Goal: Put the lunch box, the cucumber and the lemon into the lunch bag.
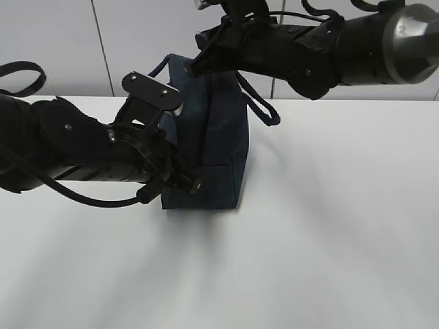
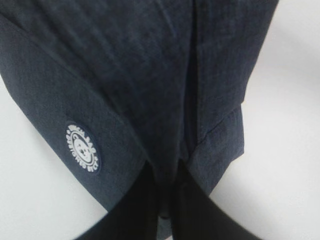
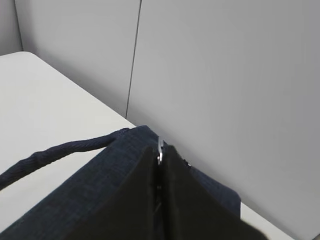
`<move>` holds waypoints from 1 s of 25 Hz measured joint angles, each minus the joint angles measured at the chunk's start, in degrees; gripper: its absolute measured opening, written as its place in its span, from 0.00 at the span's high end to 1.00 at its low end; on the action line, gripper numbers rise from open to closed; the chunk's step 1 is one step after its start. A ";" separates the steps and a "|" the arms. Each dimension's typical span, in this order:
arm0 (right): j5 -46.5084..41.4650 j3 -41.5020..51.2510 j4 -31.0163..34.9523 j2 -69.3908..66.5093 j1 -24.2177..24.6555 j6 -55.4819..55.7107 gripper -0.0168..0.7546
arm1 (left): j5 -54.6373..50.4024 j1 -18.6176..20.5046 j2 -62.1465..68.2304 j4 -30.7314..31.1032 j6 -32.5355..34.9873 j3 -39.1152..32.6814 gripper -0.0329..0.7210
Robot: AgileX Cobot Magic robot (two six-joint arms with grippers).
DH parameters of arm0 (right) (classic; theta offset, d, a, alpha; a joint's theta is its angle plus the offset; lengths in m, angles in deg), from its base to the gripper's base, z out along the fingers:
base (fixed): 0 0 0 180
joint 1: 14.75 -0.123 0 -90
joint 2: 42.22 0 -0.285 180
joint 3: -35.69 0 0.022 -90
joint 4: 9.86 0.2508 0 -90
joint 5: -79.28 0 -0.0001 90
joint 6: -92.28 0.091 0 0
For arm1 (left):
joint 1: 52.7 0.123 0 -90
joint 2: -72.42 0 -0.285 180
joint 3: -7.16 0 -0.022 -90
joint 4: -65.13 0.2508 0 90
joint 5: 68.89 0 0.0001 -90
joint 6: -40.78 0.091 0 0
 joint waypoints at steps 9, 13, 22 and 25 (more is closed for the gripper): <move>-1.27 -6.25 0.00 -4.52 0.45 0.00 0.98 | 0.20 -0.23 0.00 0.00 0.00 0.00 0.96; -3.94 -11.14 0.00 -7.59 0.65 0.00 0.98 | 0.20 -0.23 0.00 0.10 0.00 0.00 0.96; -8.44 -19.47 0.18 -12.53 1.73 -0.10 0.98 | 0.20 -0.23 0.00 0.10 0.00 0.00 0.96; -9.76 -21.50 0.32 -13.52 2.09 -0.10 0.98 | 0.20 -0.23 0.00 0.10 0.00 0.00 0.96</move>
